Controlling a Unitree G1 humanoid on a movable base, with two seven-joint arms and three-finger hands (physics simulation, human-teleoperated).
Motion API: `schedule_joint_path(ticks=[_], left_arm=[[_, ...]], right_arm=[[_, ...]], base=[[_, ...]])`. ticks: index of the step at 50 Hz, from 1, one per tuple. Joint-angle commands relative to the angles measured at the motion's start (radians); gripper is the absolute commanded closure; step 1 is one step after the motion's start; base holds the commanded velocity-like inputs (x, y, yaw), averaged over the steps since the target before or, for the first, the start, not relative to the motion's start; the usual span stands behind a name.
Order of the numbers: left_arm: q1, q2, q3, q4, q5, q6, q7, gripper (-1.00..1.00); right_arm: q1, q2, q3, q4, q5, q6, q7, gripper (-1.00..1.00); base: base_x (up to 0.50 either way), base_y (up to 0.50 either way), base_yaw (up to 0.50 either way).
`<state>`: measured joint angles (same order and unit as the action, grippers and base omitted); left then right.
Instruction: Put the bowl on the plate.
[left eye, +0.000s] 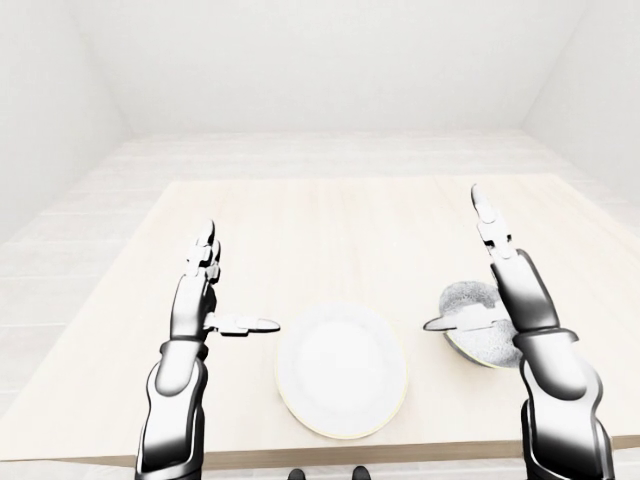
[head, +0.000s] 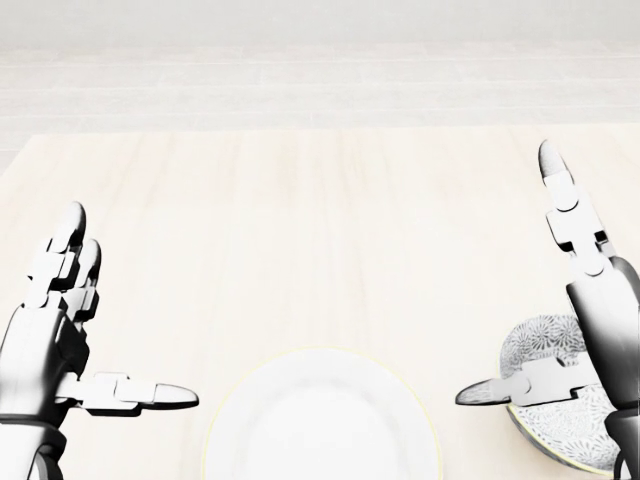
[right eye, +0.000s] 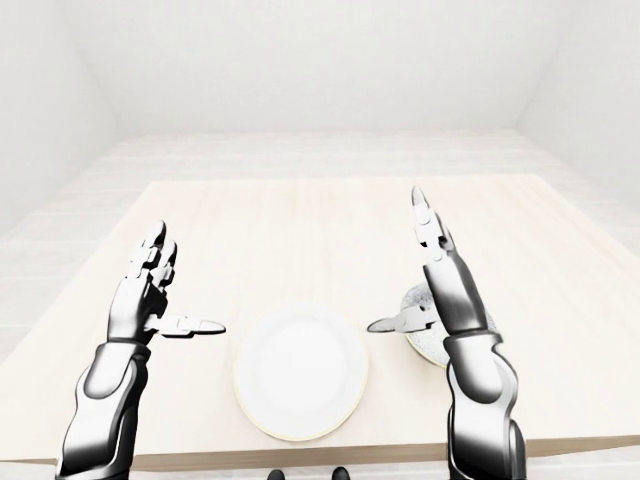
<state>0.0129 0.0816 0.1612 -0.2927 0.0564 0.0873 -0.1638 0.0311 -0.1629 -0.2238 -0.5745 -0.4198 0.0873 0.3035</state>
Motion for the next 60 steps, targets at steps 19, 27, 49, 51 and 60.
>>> schedule_joint_path(ticks=[19, 27, 49, 51, 60], left_arm=[[0.018, 0.007, 0.033, -0.065, -0.002, 0.000, -0.018, -1.00], [0.025, 0.014, 0.049, -0.093, 0.003, 0.000, -0.041, -1.00], [0.097, -0.011, 0.086, -0.157, 0.019, 0.000, -0.079, -1.00], [0.106, -0.013, 0.088, -0.166, 0.021, 0.000, -0.084, -1.00], [0.137, -0.030, 0.093, -0.170, 0.029, 0.000, -0.094, -1.00]], right_arm=[[0.040, -0.017, -0.164, -0.036, -0.247, 0.000, 0.191, -1.00], [0.062, -0.025, -0.221, -0.015, -0.271, 0.000, 0.211, -1.00], [0.116, 0.022, -0.233, 0.113, -0.351, 0.000, 0.149, -1.00], [0.110, 0.025, -0.226, 0.126, -0.352, 0.000, 0.143, -1.00], [0.097, 0.017, -0.192, 0.172, -0.383, 0.000, 0.125, -1.00]], base=[[0.00, 0.00, 0.00], [0.00, 0.00, 0.00], [0.00, 0.00, 0.00], [0.00, 0.00, 0.00], [0.00, 0.00, 0.00]])
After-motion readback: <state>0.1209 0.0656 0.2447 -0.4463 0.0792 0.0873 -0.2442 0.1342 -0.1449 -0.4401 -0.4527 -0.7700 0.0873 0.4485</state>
